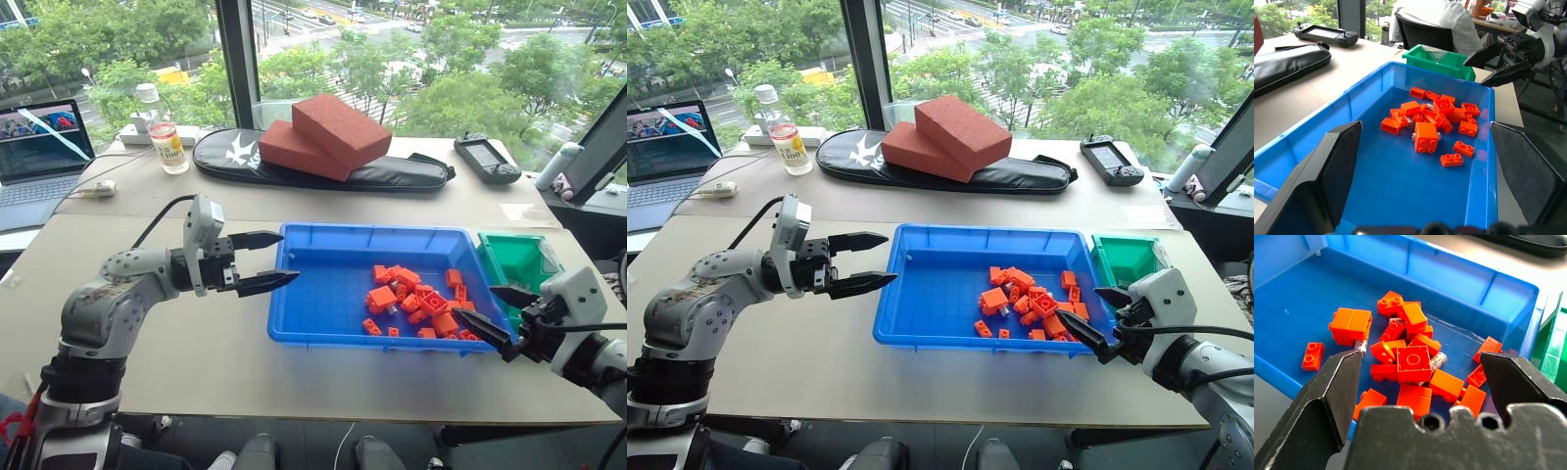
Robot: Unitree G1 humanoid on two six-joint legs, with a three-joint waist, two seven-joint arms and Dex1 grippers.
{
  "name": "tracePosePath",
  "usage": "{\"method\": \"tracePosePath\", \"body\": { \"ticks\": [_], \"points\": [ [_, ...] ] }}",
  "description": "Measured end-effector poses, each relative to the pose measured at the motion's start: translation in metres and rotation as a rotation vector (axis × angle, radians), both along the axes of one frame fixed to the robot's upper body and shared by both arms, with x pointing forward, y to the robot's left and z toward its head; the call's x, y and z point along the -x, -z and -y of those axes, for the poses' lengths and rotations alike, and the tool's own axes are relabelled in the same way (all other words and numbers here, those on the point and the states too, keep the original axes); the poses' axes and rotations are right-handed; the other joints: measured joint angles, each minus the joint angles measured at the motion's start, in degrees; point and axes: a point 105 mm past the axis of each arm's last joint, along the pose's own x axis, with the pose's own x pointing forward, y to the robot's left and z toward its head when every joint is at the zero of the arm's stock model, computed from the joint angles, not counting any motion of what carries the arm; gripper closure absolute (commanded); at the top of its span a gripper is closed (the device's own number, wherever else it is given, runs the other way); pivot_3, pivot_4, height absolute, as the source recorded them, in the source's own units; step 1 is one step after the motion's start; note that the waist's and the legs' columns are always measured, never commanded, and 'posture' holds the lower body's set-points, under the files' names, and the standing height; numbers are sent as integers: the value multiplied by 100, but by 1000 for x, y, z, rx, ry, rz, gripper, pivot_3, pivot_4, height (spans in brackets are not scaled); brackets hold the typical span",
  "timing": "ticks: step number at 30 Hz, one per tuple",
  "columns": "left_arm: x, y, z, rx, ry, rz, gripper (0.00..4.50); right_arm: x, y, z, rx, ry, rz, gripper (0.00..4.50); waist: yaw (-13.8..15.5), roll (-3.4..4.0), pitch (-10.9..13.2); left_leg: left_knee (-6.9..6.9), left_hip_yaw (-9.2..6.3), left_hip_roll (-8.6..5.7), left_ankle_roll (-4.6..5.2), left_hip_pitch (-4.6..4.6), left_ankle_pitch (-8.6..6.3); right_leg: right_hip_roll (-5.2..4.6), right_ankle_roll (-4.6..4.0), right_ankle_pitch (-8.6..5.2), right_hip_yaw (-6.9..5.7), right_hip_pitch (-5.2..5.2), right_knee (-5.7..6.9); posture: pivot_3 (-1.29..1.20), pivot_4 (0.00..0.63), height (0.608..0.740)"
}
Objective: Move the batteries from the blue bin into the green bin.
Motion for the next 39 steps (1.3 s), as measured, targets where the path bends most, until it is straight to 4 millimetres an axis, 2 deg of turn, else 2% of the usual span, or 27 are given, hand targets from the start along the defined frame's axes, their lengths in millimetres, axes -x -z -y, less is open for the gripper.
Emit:
{"method": "tracePosePath", "body": {
  "ticks": [3, 7, 12, 17, 20, 23, 29, 34, 39],
  "points": [
    [-1, 0, 2, -3, 18, -7, 0, 0, 0, 1, 14, 0, -5, 52, 5, 0, 0, 0, 1, -2, 0, -1, 0, -1, 0, 0, 0, 0, -1, 0, 150, 740],
    [1, 1, 8, -17, 82, -16, 0, -7, -3, -2, 116, -34, -50, 52, -9, 0, 0, 1, 2, -1, 0, 1, 0, -1, 0, -1, 0, 2, -2, 0, 150, 740],
    [5, 7, 13, -38, 134, -36, 0, -31, -12, 0, 182, -38, -124, 52, -49, 0, 0, 0, 2, 1, 0, 5, 0, 2, -5, -4, 1, 0, -7, 0, 150, 740],
    [5, 9, 14, -50, 150, -50, 0, -49, -15, -18, 238, -127, -202, 52, -30, 0, 0, -1, 2, 0, 2, 1, -1, 0, -4, -7, 1, -2, -6, 0, 150, 740],
    [4, 10, 14, -57, 152, -51, 0, -53, -9, -31, 257, -190, -259, 52, -7, 0, 0, 1, 0, -1, 2, -5, -1, -2, -4, -6, 1, -2, 0, 0, 150, 740],
    [3, 11, 13, -59, 150, -55, 0, -54, -2, -36, 267, -216, -317, 52, 0, 0, 0, 1, 1, -1, 2, -6, -1, -2, -3, -7, 0, -2, 1, 0, 150, 740],
    [3, 11, 13, -58, 149, -58, 0, -59, 17, -28, 320, -175, -393, 52, -6, 0, 0, 1, 2, -1, 2, -7, -1, -3, -3, -7, 1, -7, 9, 0, 150, 740],
    [4, 10, 14, -58, 147, -53, 0, -62, 27, -29, 332, -169, -411, 52, -8, 0, 0, 1, 1, -1, 2, -7, -1, -1, -3, -7, 1, -9, 13, 0, 150, 740],
    [3, 7, 13, -50, 136, -46, 0, -66, 31, -31, 319, -159, -411, 52, -8, 0, 0, 1, 1, -1, 2, -7, -1, -1, -3, -6, 1, -12, 17, 0, 150, 740]
  ]
}}
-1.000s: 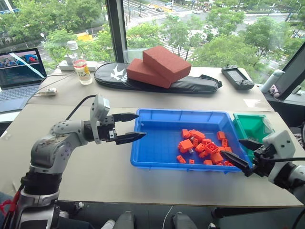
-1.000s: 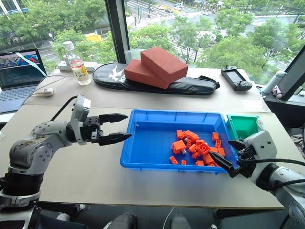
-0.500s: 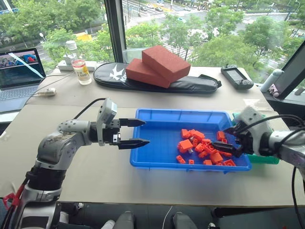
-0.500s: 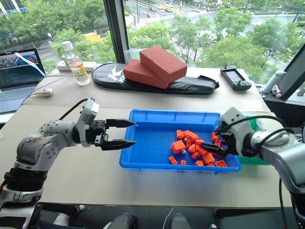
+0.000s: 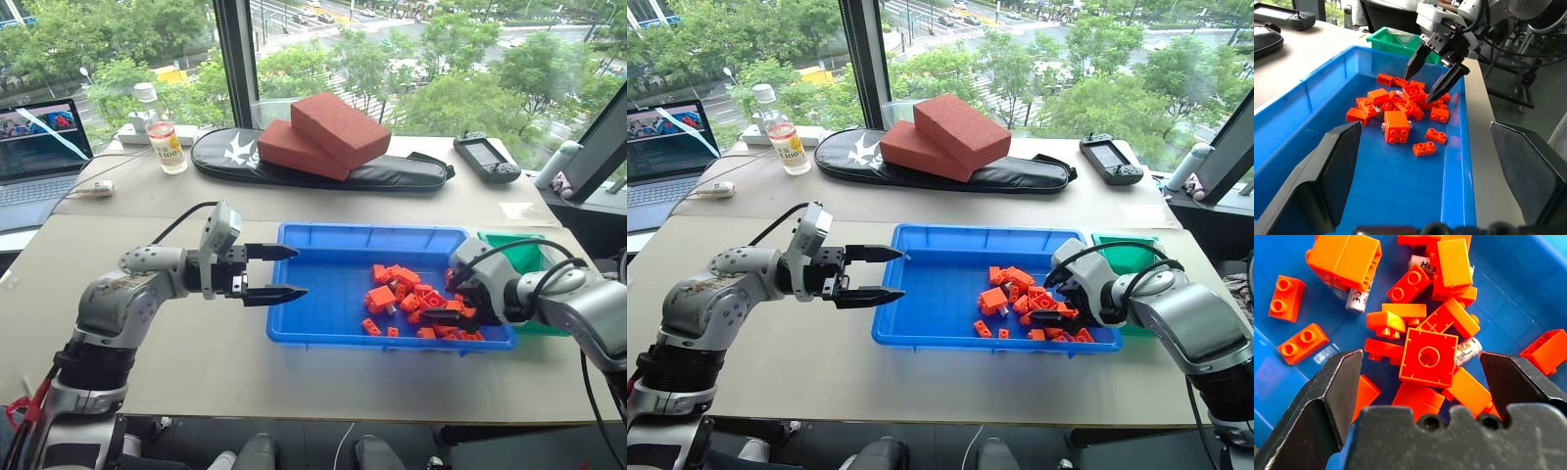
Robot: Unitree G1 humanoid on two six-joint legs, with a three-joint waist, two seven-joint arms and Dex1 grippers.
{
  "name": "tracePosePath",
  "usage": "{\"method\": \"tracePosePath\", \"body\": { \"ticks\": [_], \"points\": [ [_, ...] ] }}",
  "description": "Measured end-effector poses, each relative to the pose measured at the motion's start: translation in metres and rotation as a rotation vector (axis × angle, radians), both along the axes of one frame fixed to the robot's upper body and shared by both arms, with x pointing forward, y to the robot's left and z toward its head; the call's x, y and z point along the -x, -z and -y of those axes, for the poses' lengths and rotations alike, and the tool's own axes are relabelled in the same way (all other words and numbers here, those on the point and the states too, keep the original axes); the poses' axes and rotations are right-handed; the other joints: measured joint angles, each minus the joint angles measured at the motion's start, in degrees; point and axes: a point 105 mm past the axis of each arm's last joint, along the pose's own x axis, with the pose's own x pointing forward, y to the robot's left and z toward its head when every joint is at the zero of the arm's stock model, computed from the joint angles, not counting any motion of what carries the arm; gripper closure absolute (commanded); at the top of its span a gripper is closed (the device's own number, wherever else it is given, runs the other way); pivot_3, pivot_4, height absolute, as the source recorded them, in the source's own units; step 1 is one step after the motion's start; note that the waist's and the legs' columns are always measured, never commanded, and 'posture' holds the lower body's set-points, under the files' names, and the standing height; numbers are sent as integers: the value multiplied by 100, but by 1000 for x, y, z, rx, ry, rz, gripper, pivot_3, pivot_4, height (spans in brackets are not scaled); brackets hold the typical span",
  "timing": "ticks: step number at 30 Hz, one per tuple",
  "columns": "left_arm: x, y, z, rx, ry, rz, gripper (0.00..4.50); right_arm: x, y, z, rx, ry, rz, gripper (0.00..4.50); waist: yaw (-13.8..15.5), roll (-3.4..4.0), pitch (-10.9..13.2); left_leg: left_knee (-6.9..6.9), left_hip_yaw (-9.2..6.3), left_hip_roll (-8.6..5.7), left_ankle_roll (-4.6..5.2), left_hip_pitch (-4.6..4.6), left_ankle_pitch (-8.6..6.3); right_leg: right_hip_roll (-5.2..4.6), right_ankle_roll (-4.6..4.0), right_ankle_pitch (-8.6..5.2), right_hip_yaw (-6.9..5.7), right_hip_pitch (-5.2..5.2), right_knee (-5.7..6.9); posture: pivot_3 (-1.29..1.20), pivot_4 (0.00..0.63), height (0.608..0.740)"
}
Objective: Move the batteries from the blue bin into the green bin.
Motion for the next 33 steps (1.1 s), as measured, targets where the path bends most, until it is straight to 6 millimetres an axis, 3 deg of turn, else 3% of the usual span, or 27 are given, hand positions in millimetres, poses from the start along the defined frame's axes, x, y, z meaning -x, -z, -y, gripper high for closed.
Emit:
{"method": "tracePosePath", "body": {
  "ticks": [1, 9, 18, 21, 26, 28, 29, 31, 33],
  "points": [
    [0, 0, 0, 1, 1, 0, 0, -1, -1, 0, 0, 1, 4, 557, 0, 0, 0, 0, 0, 0, 0, 0, 0, 0, 0, 0, 0, 0, 0, 0, 150, 740],
    [1, -1, 1, 7, 0, 1, 0, -5, -1, 3, 11, 16, 14, 3079, 0, 0, 0, 0, 1, -1, 0, -1, 0, -1, 0, 0, 0, 0, 0, 0, 150, 740],
    [0, -1, 1, 8, -3, 3, 0, -6, -4, -1, 4, -1, 25, 3118, -2, 0, 0, 0, 0, 0, 0, 0, 0, 0, 0, 0, 0, 0, 1, 0, 150, 740],
    [0, -1, 1, 8, -4, 3, 0, -8, -24, -11, -22, -47, 75, 3118, -12, 1, 1, -1, 0, 1, 0, -1, 0, 1, 0, 0, 0, -6, 6, 0, 150, 740],
    [0, -1, 1, 7, -4, 3, 0, -4, -79, -32, -94, -151, 204, 3118, -5, 1, 1, -1, -1, 1, 0, -1, 0, 0, 0, 0, 0, -6, 6, 0, 150, 740],
    [0, -1, 0, 7, -8, 3, 0, -7, -101, -47, -123, -200, 271, 3118, -21, 1, 1, -1, 0, 1, 0, -1, 0, 1, 0, 0, 0, -7, 6, 0, 150, 740],
    [0, -1, 0, 7, -8, 3, 0, -7, -101, -47, -123, -200, 271, 3118, -22, 1, 1, -1, 0, 1, 0, -1, 0, 1, 0, 0, 0, -7, 6, 0, 150, 740],
    [-1, 0, -4, 5, -25, -2, 0, -20, -109, -73, -178, -239, 309, 3118, -64, 0, 0, -1, 4, 2, 0, 3, 0, 1, -1, 0, 1, -10, 12, 0, 150, 740],
    [-1, -1, -3, 10, -19, -1, 0, -35, -103, -104, -209, -274, 310, 3118, -112, 0, 0, 0, 5, 1, -1, -3, 1, 2, -2, 0, 4, -30, 40, 0, 150, 740]
  ]
}}
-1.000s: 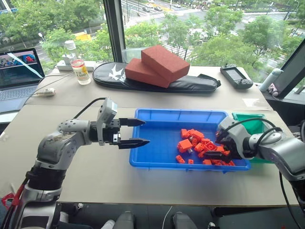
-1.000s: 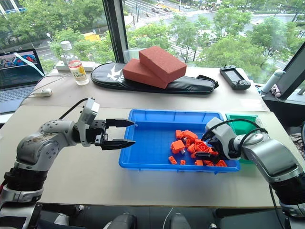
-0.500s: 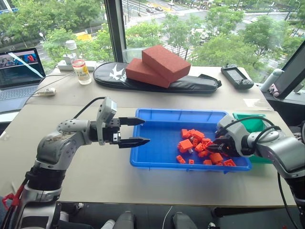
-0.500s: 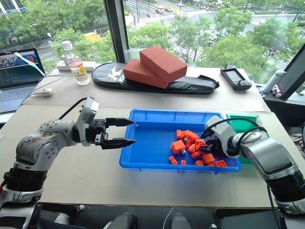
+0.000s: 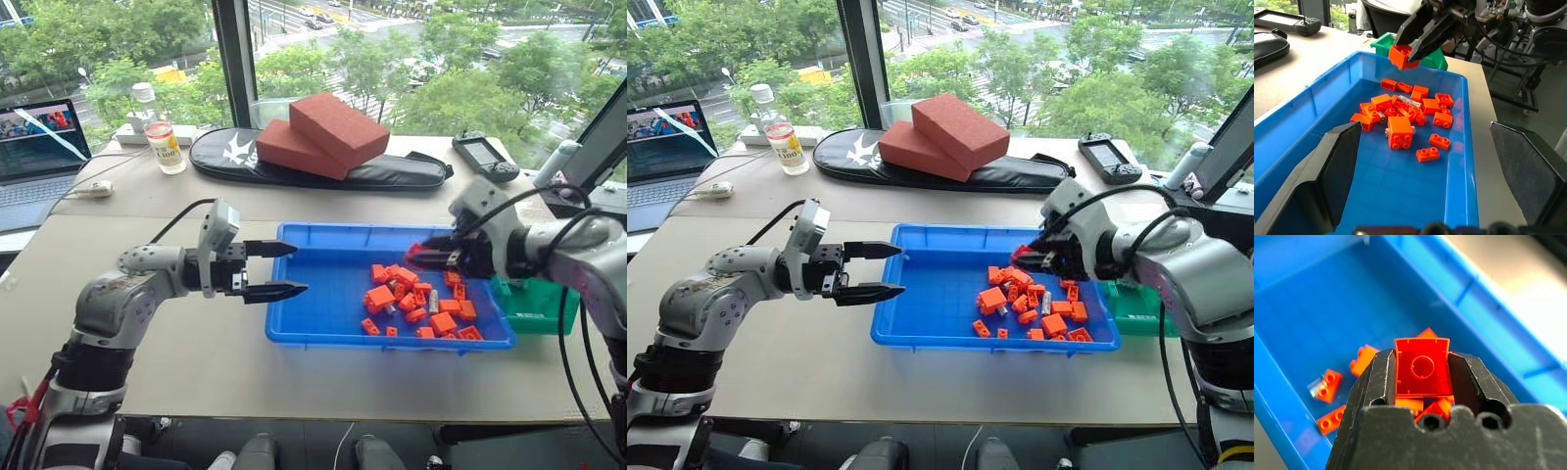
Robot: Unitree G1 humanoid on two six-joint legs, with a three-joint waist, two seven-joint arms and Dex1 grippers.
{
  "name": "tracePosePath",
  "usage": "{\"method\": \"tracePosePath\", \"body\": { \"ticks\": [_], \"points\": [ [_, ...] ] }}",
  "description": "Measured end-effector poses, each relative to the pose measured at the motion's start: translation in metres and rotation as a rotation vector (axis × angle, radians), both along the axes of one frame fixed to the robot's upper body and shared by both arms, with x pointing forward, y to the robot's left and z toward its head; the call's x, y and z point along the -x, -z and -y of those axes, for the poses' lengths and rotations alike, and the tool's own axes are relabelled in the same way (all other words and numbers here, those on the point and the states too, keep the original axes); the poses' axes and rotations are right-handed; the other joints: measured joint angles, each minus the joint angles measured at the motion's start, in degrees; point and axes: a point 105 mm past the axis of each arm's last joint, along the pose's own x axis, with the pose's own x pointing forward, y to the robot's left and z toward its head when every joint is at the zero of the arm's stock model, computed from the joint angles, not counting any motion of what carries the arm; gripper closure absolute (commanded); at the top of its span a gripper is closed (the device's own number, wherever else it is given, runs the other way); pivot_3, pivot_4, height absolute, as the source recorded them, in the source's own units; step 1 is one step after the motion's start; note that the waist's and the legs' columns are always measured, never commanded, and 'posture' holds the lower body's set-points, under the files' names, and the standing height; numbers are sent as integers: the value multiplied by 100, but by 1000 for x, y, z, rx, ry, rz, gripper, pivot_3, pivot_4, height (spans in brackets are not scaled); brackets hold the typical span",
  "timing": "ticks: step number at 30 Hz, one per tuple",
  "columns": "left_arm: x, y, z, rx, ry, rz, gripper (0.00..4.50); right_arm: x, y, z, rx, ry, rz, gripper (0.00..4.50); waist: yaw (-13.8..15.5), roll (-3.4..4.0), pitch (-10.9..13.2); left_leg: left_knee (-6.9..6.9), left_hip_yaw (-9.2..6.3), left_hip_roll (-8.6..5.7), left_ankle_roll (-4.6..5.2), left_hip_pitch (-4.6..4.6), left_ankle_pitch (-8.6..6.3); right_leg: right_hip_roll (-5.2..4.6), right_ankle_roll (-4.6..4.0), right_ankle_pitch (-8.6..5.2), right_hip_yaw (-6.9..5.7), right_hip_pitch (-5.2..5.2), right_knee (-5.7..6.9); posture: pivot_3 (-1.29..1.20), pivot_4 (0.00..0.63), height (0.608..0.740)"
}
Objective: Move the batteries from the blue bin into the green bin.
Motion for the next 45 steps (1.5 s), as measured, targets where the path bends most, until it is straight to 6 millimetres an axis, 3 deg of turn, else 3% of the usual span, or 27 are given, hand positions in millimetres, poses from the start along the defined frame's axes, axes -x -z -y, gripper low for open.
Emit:
{"method": "tracePosePath", "body": {
  "ticks": [2, 5, 7, 8, 14, 17, 20, 21, 24, 27, 30, 37, 45],
  "points": [
    [1, -1, 4, 7, 14, 6, 0, -10, 18, -29, 13, -45, -27, 3118, -34, 0, 0, -1, -1, -2, -1, -20, 0, -1, -4, -2, 0, -34, 18, 0, 150, 740],
    [0, 0, 3, 7, 11, 2, 0, -19, 52, -42, 82, -57, -84, 3118, -6, 0, 0, 11, -10, -12, -6, -52, 4, -12, -3, -1, -6, -59, 33, 0, 150, 740],
    [0, 0, 3, 7, 10, 2, 0, -25, 60, -39, 109, -40, -88, 2118, -2, 1, 1, 22, -8, -15, -6, -59, 3, -18, -2, -1, -8, -60, 33, 0, 150, 740],
    [0, 0, 3, 7, 10, 2, 0, -28, 61, -36, 120, -30, -80, 1998, -4, 1, 1, 26, -8, -15, -4, -61, 2, -18, -2, -1, -9, -60, 32, 0, 150, 740],
    [0, 0, 4, 8, 11, 3, 0, -28, 59, -31, 141, -42, -66, 11, -49, 2, 1, 27, -11, -7, -4, -60, 2, -6, -3, -1, -9, -61, 32, 0, 150, 740],
    [0, 0, 4, 10, 13, 3, 0, -23, 47, -19, 131, -45, -42, 11, -42, 3, 2, 28, -12, -8, -3, -61, 1, -7, -3, -1, -9, -62, 33, 0, 150, 740],
    [0, 0, 4, 9, 10, 0, 0, -15, 24, 13, 107, -20, -5, 11, 27, 3, 2, 34, -11, -10, -2, -62, 0, -12, -2, -1, -12, -54, 29, 0, 150, 740],
    [0, 1, 4, 10, 11, -1, 0, -11, 20, 33, 115, 4, 4, 11, 61, 3, 2, 34, -11, -10, -1, -62, 0, -13, -1, -2, -12, -51, 25, 0, 150, 740],
    [0, 1, 3, 10, 8, -4, 0, -2, 28, 85, 176, 82, -35, 11, 121, 2, 2, 35, -4, -10, 1, -62, -2, -15, 0, -3, -12, -47, 15, 0, 150, 740],
    [0, 2, 3, 10, 9, -6, 0, 16, 55, 117, 250, 85, -145, 11, 82, 3, 2, 36, 0, -4, 3, -60, -3, -10, 0, -3, -11, -49, 14, 0, 150, 740],
    [0, 2, 5, 13, 13, -7, 0, 21, 73, 121, 278, 68, -195, 11, -27, 5, 2, 35, 4, -2, 4, -52, -3, -5, -2, -3, -2, -53, 26, 0, 150, 740],
    [1, 3, 5, 10, 16, -9, 0, 10, 98, 123, 304, 88, -232, 11, -42, 5, 2, 36, 3, -3, 3, -49, -3, -5, -3, -4, -1, -51, 27, 0, 150, 740],
    [1, 3, 5, 6, 14, -7, 0, -2, 106, 125, 368, 74, -232, 11, -10, 5, 2, 38, 6, -3, 3, -49, -3, -7, -2, -4, -1, -50, 26, 0, 150, 740]
  ]
}}
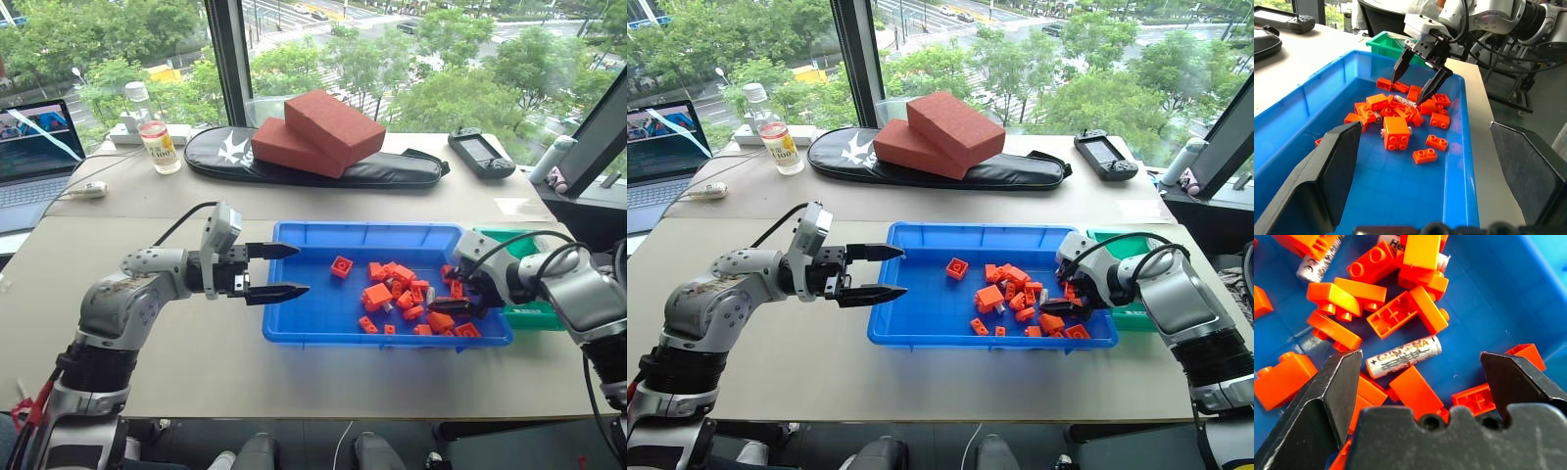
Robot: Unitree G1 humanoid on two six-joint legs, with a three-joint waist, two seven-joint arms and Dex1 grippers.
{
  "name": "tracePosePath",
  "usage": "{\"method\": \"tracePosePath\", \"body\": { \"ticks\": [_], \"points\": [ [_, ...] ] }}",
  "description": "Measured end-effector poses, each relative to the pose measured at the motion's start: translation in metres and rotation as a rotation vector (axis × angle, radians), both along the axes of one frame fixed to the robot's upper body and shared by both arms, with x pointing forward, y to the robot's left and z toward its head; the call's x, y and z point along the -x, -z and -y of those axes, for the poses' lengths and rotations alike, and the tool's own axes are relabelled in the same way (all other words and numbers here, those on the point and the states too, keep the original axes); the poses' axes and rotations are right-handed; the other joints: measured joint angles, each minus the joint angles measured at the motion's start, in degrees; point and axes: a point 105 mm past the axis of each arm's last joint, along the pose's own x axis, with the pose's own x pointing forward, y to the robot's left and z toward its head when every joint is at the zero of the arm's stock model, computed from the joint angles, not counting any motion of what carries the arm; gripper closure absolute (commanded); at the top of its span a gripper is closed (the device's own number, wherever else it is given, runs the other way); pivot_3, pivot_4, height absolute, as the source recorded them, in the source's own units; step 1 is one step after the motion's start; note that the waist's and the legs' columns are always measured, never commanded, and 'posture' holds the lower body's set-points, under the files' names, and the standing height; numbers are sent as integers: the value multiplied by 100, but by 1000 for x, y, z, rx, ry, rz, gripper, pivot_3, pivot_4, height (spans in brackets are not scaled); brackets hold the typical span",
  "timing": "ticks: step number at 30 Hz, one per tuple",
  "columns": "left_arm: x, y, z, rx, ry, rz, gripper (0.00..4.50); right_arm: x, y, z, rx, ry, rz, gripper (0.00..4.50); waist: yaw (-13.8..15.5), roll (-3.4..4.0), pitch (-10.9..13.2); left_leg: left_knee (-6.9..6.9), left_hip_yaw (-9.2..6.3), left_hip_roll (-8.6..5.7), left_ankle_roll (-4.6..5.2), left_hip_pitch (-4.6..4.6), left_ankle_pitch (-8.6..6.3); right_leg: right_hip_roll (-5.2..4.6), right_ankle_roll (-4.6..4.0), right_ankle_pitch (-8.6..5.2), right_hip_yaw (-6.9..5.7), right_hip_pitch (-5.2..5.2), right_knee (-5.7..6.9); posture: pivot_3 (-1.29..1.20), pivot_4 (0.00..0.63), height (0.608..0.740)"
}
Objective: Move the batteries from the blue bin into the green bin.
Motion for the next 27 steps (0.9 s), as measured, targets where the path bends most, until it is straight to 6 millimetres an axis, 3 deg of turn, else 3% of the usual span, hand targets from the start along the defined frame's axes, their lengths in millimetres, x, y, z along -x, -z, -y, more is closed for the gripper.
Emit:
{"method": "tracePosePath", "body": {
  "ticks": [23, 24, 27],
  "points": [
    [-1, 0, -1, -4, -10, 1, 0, 1, 5, -1, 38, -20, -67, 11, 79, 0, 0, 3, 0, -1, 0, 1, 0, -1, 0, 0, -1, 6, -1, 0, 150, 740],
    [-1, 0, -1, -4, -10, 1, 0, 2, 9, -2, 30, -18, -83, 522, 84, 0, 0, 3, 0, -2, 0, 1, 0, -2, 0, 0, -1, 4, -1, 0, 150, 740],
    [-1, 0, -1, -5, -10, 1, 0, 5, 12, -2, 22, -16, -108, 1379, 94, 0, 0, 3, 1, -2, 0, 1, 0, -3, 0, 0, -1, 5, -1, 0, 150, 740]
  ]
}}
